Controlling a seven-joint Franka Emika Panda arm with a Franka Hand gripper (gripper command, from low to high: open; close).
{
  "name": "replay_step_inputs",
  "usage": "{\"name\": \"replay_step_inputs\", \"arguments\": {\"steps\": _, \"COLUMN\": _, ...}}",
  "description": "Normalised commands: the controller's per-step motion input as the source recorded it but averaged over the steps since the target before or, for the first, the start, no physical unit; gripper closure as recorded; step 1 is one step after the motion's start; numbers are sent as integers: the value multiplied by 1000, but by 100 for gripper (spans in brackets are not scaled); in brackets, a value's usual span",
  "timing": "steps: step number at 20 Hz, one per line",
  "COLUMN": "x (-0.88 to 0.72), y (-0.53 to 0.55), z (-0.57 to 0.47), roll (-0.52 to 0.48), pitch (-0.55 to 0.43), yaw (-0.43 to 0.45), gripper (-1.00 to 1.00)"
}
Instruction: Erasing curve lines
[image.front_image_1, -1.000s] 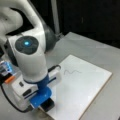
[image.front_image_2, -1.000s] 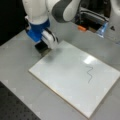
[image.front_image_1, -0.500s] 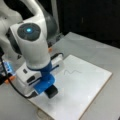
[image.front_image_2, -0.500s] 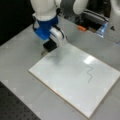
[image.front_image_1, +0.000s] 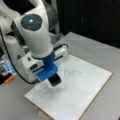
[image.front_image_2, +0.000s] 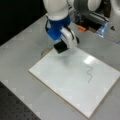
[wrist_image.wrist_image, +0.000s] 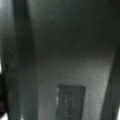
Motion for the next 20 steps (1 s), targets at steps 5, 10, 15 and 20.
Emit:
{"name": "replay_step_inputs", "arguments": {"steps": 5, "x": -257, "y": 309, "z": -261, "roll": -67, "pitch": -333, "yaw": -387, "gripper": 100}}
{"name": "replay_step_inputs", "arguments": {"steps": 10, "x": -255, "y": 244, "z": -177, "roll": -50, "pitch": -307, "yaw": -331, "gripper": 100}}
{"name": "replay_step_inputs", "arguments": {"steps": 15, "x": -253, "y": 281, "z": -140, "roll": -24, "pitch": -244, "yaw": -296, "gripper": 100}}
{"name": "replay_step_inputs", "arguments": {"steps": 20, "x": -206, "y": 340, "z": -194, "roll": 44, "pitch": -234, "yaw": -289, "gripper": 100}}
